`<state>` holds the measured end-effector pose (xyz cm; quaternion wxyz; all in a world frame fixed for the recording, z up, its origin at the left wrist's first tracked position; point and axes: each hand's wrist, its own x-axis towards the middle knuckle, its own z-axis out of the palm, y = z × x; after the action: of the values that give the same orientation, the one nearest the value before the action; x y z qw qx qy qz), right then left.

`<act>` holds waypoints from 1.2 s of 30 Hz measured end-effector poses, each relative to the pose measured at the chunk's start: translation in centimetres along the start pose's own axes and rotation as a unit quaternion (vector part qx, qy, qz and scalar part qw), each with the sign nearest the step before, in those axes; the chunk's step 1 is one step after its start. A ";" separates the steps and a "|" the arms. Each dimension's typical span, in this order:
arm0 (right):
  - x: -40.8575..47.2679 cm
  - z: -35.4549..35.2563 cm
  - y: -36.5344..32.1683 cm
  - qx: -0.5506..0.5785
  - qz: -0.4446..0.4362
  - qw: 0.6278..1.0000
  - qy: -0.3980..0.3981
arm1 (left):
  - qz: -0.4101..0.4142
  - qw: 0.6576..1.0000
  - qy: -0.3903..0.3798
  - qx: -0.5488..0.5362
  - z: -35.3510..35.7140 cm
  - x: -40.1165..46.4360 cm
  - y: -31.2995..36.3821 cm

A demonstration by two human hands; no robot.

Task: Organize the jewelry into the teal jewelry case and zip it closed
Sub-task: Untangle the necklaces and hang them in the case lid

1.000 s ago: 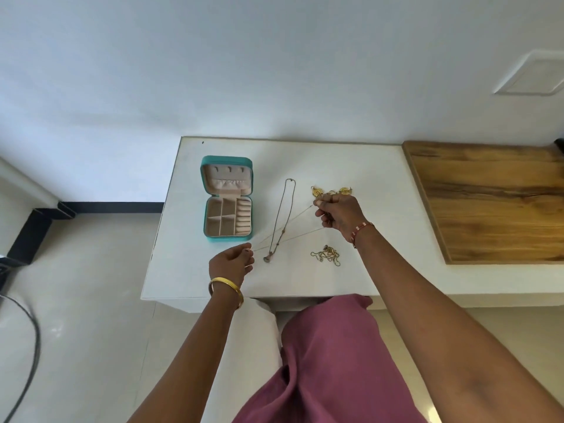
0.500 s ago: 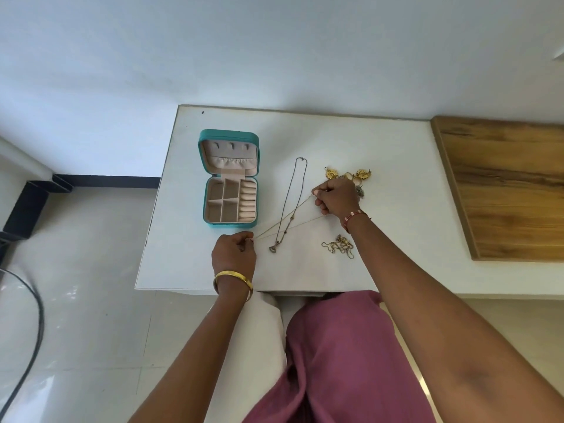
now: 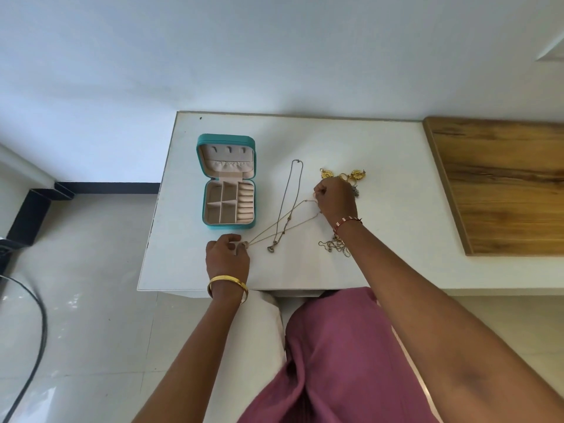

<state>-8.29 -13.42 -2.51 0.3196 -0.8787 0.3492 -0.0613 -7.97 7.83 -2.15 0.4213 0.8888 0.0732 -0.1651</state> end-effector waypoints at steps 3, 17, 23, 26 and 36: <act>-1.1 -1.2 -0.3 0.014 -0.012 0.999 0.029 | 0.014 1.000 0.004 -0.020 -0.4 -0.8 0.0; -10.0 -4.0 5.9 0.086 0.089 0.991 0.044 | 0.089 0.977 -0.191 -0.042 3.9 -7.2 3.9; -9.7 -2.3 6.2 -0.064 0.030 0.997 -0.015 | 0.094 0.972 -0.213 -0.006 5.4 -7.7 3.6; -9.6 -1.6 6.0 -0.148 -0.012 0.989 -0.013 | 0.091 0.973 -0.213 0.006 5.8 -7.6 3.2; -10.1 -3.1 4.1 0.129 0.044 0.991 0.007 | 0.091 0.976 -0.196 -0.026 5.2 -8.0 3.8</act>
<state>-19.23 -10.73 -1.43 0.4305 -0.8134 0.3789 -0.0980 -15.59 1.51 0.35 0.4639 0.8306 -0.0875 -0.2952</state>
